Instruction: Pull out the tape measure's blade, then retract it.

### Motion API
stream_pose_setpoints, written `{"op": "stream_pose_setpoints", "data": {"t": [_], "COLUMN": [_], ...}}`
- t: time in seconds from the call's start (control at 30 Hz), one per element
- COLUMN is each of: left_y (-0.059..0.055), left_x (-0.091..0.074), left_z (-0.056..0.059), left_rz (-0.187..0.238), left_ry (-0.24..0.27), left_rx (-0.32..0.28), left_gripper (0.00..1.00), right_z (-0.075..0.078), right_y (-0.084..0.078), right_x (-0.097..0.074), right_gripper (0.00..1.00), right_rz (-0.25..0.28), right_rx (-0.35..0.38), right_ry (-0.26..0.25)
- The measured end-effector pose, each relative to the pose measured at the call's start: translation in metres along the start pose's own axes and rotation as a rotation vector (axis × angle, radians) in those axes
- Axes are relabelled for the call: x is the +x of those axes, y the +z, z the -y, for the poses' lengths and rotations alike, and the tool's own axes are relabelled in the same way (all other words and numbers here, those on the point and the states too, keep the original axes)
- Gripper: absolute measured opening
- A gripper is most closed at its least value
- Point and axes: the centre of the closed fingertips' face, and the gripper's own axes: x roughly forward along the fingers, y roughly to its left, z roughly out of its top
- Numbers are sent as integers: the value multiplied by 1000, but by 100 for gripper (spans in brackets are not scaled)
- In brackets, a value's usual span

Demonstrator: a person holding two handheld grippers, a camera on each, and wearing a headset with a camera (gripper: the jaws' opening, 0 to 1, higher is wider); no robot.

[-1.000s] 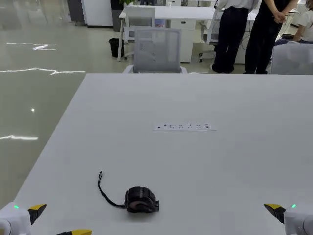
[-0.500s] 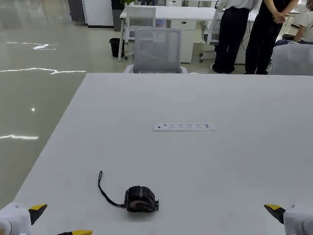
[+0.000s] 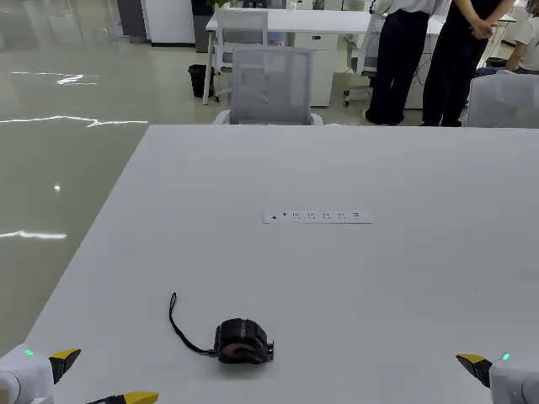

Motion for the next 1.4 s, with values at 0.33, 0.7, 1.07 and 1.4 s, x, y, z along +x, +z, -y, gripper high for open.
{"op": "stream_pose_setpoints", "data": {"t": [0.33, 0.7, 1.07, 1.4], "left_y": [3, -1, 1, 8], "left_x": [0, -2, -2, -1], "left_z": [2, 5, 3, 5], "left_rz": [22, -1, 7, 23], "left_ry": [-1, -10, 2, 3], "left_rx": [-6, -30, -16, -13], "left_gripper": [99, 99, 99, 99], "right_z": [2, 2, 1, 7], "right_y": [-1, -2, 0, 0], "right_x": [0, 0, -1, -5], "right_gripper": [100, 100, 100, 100], "right_rz": [-3, -5, -1, 20], "right_rx": [4, 4, 3, 6], "right_ry": [-1, 1, -1, -15]}}
